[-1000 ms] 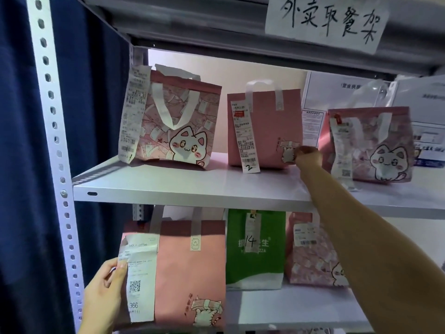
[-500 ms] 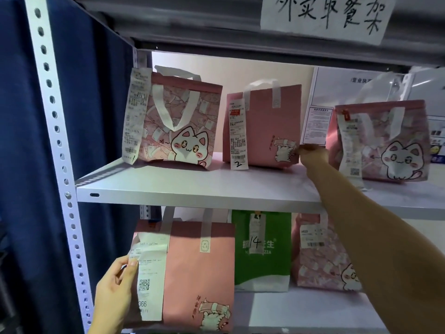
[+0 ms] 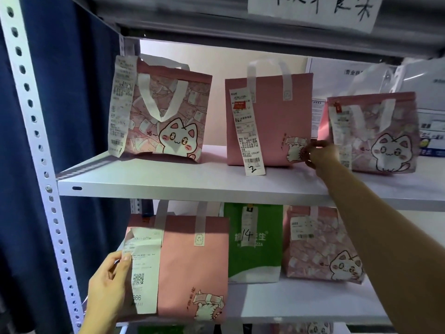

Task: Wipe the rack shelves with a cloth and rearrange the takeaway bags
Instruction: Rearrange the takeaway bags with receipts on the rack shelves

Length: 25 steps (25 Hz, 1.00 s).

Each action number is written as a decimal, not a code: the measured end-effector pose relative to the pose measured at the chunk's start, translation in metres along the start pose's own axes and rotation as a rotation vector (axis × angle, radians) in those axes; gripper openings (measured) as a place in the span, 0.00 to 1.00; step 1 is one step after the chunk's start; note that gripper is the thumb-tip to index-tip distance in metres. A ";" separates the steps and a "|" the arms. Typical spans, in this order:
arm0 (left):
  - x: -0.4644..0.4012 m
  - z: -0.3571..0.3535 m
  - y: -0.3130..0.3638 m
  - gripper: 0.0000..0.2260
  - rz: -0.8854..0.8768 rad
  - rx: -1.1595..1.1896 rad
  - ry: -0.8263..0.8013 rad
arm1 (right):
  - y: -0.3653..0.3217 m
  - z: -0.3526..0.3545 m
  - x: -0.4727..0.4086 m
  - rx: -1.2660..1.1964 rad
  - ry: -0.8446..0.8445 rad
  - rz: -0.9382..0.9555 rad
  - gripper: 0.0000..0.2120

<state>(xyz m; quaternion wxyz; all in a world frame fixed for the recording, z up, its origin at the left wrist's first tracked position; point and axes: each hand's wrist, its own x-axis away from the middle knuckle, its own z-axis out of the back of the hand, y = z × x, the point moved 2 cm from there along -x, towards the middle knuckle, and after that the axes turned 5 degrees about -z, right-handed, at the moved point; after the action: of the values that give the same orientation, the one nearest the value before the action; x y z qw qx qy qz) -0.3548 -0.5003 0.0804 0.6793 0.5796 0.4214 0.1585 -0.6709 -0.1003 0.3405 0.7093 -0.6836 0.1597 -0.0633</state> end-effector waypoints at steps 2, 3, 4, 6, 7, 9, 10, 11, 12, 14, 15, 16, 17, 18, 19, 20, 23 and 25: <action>-0.001 0.000 -0.002 0.07 0.003 0.001 0.004 | 0.000 0.004 0.002 -0.012 0.004 0.009 0.13; -0.001 0.001 -0.003 0.07 0.007 0.000 0.006 | 0.000 0.004 0.004 -0.006 0.011 0.019 0.13; -0.001 0.002 -0.004 0.07 0.014 -0.002 0.006 | 0.000 0.004 0.007 0.001 0.017 0.030 0.13; -0.001 0.006 -0.005 0.05 0.030 -0.004 0.010 | -0.001 0.005 0.012 0.015 0.020 0.042 0.13; -0.001 0.008 -0.006 0.04 0.036 0.001 0.010 | -0.002 0.006 0.013 0.024 0.023 0.044 0.11; -0.002 0.011 -0.008 0.04 0.039 0.011 -0.001 | -0.003 0.008 0.017 0.069 0.043 0.055 0.05; -0.002 0.012 -0.008 0.04 0.039 0.006 -0.005 | -0.004 0.009 0.018 0.092 0.053 0.063 0.03; -0.001 0.013 -0.008 0.04 0.039 -0.001 -0.004 | -0.004 0.011 0.020 0.106 0.060 0.070 0.04; 0.000 0.014 -0.007 0.04 0.038 -0.006 -0.001 | -0.005 0.012 0.024 0.118 0.063 0.077 0.07; 0.004 0.015 0.000 0.04 0.035 -0.014 -0.006 | -0.009 0.018 0.038 0.208 0.095 0.115 0.12; 0.006 0.016 0.004 0.04 0.035 -0.014 -0.008 | -0.011 0.022 0.048 0.262 0.121 0.149 0.12; 0.008 0.018 0.007 0.05 0.039 -0.005 -0.008 | -0.013 0.026 0.060 0.285 0.142 0.190 0.11; 0.010 0.020 0.010 0.05 0.044 0.008 -0.007 | -0.013 0.030 0.075 0.281 0.154 0.235 0.10; 0.013 0.022 0.013 0.06 0.045 0.019 -0.009 | -0.012 0.034 0.093 0.267 0.165 0.283 0.09; 0.015 0.024 0.015 0.07 0.045 0.025 -0.013 | -0.009 0.037 0.113 0.245 0.177 0.335 0.09; 0.018 0.026 0.017 0.07 0.050 0.035 -0.019 | -0.005 0.040 0.136 0.203 0.184 0.393 0.09; 0.030 0.031 0.018 0.07 0.055 0.046 -0.041 | 0.029 0.043 0.204 0.019 0.171 0.550 0.09; 0.039 0.032 0.016 0.07 0.046 0.059 -0.066 | 0.069 0.035 0.248 -0.023 0.127 0.512 0.09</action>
<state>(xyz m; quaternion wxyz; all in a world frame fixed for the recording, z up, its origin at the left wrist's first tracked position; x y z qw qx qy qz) -0.3024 -0.4892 0.0794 0.6714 0.6140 0.3897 0.1424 -0.4353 -0.1392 0.2381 0.6830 -0.6235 0.3725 0.0773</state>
